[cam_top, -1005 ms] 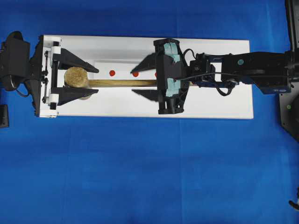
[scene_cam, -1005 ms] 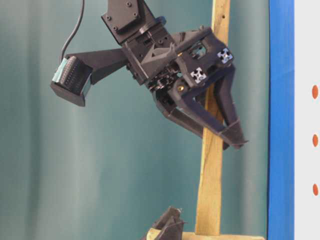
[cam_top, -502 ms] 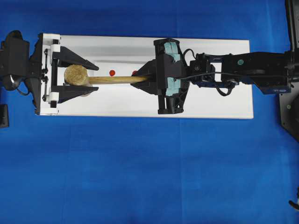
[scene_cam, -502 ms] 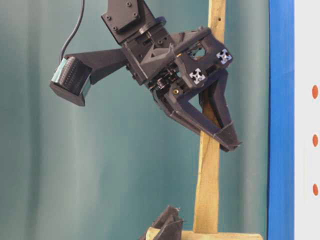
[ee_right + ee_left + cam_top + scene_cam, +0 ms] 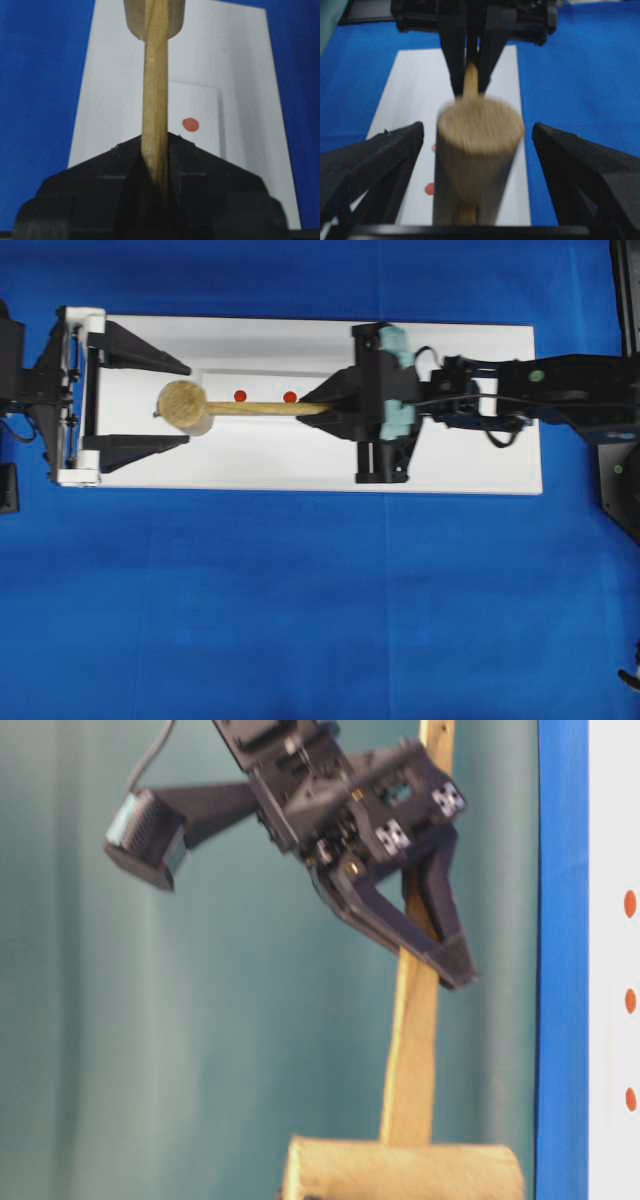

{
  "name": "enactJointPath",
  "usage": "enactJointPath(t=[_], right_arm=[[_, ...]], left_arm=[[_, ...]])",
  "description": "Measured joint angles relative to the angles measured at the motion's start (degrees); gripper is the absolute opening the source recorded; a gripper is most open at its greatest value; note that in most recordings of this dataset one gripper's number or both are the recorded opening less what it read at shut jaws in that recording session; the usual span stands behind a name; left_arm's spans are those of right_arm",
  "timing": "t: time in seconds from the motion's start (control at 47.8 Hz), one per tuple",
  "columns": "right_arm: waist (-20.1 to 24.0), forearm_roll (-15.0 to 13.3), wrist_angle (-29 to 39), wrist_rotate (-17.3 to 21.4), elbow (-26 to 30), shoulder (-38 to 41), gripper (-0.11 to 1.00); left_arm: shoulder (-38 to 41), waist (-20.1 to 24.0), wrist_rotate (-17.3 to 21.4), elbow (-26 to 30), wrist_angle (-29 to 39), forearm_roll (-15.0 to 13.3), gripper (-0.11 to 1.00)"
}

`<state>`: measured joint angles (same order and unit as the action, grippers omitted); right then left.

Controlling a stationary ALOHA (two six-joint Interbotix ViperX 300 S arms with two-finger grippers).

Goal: Hit the mark with a hammer.
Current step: 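Swing the mallet head down onto the red dots with the right gripper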

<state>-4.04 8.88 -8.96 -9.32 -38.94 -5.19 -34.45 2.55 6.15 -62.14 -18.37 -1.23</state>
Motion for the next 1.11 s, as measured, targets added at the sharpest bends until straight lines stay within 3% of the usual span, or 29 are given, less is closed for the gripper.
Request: enactJointPath(t=[0.398, 1.109], right_arm=[[0.0, 4.66, -2.02, 0.09, -6.94, -6.94, 0.02], [-3.34, 5.36, -2.02, 0.09, -6.94, -6.77, 0.02]], left_arm=[[-10.28, 0.18, -0.26, -4.39, 4.04, 0.0, 0.87], [-12.83, 0.62, -0.88, -5.1, 8.09, 0.0, 0.87]])
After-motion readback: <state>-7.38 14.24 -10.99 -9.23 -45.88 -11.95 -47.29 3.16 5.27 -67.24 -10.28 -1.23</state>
